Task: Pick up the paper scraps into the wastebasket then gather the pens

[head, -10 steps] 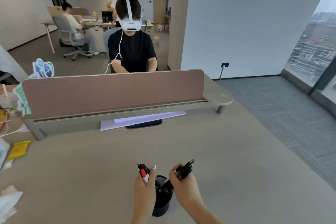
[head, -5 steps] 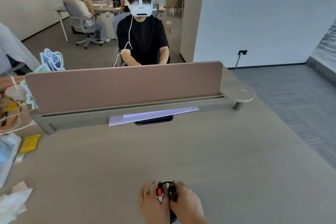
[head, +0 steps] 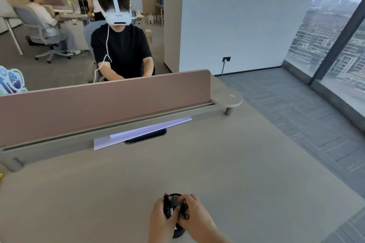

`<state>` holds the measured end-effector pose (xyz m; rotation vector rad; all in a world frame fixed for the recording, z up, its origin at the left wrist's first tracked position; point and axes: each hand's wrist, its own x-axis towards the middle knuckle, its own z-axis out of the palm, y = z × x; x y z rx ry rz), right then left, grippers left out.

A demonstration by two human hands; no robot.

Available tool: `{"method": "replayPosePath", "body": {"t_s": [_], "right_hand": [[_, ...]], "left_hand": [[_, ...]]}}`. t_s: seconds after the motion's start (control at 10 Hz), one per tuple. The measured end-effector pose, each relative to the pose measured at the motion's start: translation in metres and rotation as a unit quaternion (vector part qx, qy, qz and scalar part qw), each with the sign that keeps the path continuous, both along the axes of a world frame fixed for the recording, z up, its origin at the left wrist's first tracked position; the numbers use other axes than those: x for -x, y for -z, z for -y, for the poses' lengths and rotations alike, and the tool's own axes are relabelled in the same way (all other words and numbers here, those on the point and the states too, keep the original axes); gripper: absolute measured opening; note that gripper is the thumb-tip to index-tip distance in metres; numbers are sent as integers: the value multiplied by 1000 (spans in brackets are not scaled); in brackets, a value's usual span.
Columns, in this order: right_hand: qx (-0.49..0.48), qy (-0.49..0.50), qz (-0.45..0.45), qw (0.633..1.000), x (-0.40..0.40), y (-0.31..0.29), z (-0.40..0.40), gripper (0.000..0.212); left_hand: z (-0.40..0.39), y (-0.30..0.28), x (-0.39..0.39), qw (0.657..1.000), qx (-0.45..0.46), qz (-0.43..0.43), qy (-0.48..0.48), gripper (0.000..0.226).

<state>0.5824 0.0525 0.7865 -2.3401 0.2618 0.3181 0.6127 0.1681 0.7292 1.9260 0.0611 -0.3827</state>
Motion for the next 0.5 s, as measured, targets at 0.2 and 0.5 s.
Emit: {"method": "replayPosePath", "body": {"t_s": [0.2, 0.5], "right_hand": [[-25, 35, -10, 999, 7, -3, -3, 26], [-33, 46, -5, 998, 9, -14, -5, 38]], "left_hand": [[-7, -23, 6, 997, -4, 48, 52, 25], [-16, -38, 0, 996, -42, 17, 77, 32]]}}
